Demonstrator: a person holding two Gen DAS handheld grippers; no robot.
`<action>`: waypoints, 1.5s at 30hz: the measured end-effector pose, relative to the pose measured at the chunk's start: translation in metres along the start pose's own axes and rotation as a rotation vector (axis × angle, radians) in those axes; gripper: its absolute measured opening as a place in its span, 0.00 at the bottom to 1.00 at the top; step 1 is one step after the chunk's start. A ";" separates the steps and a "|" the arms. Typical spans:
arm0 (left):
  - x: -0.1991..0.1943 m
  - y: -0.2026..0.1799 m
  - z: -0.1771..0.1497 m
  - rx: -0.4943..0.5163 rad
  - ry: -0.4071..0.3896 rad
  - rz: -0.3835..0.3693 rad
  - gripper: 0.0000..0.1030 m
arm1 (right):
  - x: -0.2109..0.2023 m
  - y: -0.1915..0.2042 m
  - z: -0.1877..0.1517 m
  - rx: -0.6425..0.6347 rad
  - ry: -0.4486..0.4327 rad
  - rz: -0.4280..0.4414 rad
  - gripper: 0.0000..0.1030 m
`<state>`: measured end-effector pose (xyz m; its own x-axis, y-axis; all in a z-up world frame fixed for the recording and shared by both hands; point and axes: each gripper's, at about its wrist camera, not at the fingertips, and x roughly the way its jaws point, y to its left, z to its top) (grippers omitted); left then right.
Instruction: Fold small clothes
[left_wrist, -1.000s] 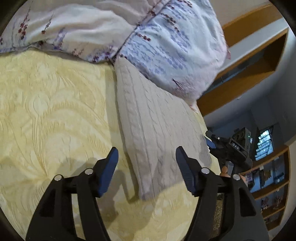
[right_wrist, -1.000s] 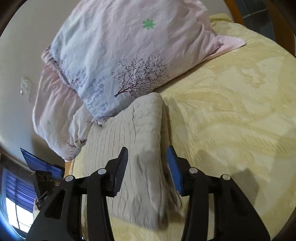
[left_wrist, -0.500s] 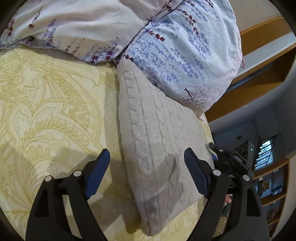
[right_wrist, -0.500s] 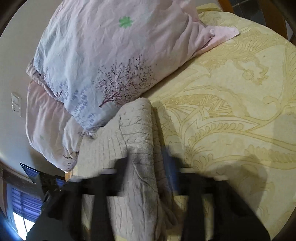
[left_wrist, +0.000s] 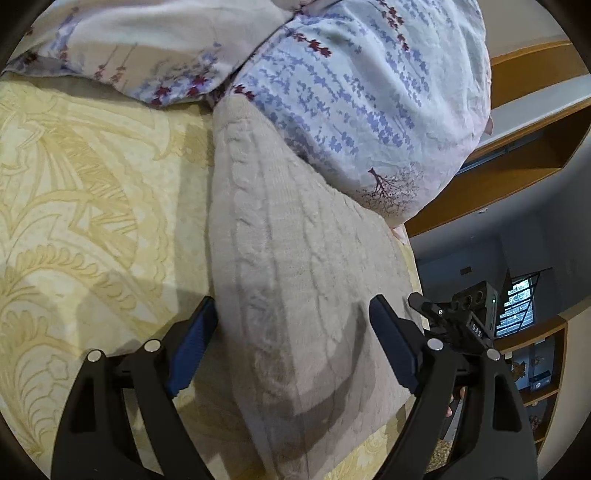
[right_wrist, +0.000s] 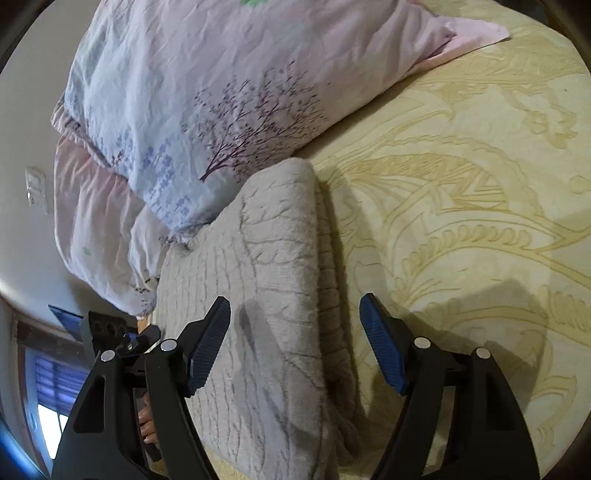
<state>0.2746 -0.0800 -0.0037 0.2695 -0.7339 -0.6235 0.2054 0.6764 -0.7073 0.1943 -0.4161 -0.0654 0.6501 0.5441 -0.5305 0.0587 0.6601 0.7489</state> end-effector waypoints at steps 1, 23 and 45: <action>0.002 -0.001 0.000 0.001 0.004 -0.007 0.81 | 0.001 0.000 -0.001 0.001 0.006 0.012 0.70; -0.080 0.000 -0.015 0.091 -0.069 -0.023 0.38 | 0.015 0.090 -0.043 -0.228 0.018 0.157 0.28; -0.158 0.085 -0.012 0.013 -0.232 0.227 0.57 | 0.076 0.118 -0.050 -0.229 0.033 0.084 0.51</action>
<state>0.2383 0.0926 0.0312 0.5169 -0.5311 -0.6713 0.1270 0.8231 -0.5535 0.2127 -0.2713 -0.0373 0.6204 0.6159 -0.4856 -0.1699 0.7100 0.6834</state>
